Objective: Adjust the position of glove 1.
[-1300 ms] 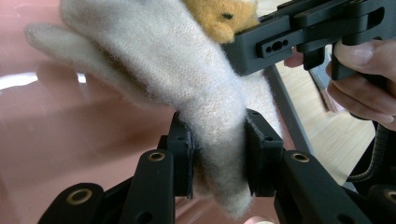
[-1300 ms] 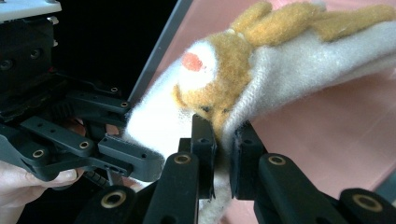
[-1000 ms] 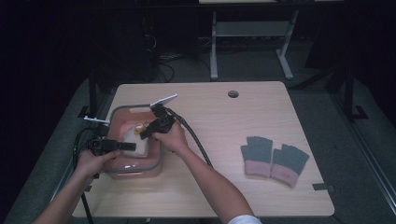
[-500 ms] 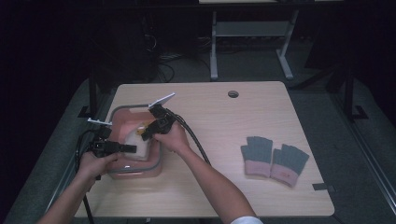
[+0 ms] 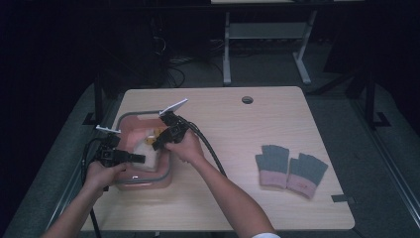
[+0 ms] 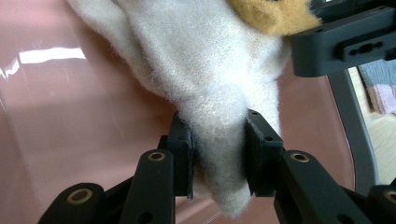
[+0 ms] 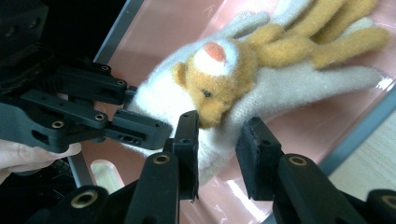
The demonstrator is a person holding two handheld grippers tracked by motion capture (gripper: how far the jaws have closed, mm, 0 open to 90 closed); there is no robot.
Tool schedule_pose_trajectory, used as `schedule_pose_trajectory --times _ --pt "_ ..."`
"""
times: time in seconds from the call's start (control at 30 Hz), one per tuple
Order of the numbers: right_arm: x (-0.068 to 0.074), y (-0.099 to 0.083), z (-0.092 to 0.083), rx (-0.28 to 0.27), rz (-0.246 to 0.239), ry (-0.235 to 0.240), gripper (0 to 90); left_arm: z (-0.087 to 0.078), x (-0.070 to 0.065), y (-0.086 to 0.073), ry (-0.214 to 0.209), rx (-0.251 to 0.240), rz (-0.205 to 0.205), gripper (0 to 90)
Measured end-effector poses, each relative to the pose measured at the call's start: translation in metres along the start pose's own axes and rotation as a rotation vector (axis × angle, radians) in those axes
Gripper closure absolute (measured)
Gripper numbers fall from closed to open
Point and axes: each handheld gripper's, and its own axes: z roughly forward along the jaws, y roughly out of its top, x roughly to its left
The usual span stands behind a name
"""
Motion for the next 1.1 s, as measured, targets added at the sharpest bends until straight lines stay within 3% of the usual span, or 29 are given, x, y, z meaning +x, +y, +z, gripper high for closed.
schedule_pose_trajectory --times 0.37,0.47,0.7,0.97,1.1 --pt "-0.001 -0.003 -0.018 -0.035 -0.003 0.012 69.9 0.003 -0.001 0.000 0.053 0.027 0.008 65.5" --pt "0.000 -0.003 -0.019 -0.042 -0.004 0.021 70.0 0.002 -0.001 0.001 0.059 0.035 0.005 61.1" --pt "-0.001 -0.005 -0.022 -0.052 0.004 0.034 70.2 -0.011 -0.003 0.006 0.099 0.010 0.017 57.0" --pt "-0.003 -0.008 -0.027 -0.069 0.010 0.048 70.2 -0.019 -0.007 0.010 0.114 -0.012 0.047 63.9" --pt "-0.005 -0.010 -0.031 -0.081 0.012 0.048 70.3 -0.005 -0.010 0.009 0.125 0.036 0.074 64.1"
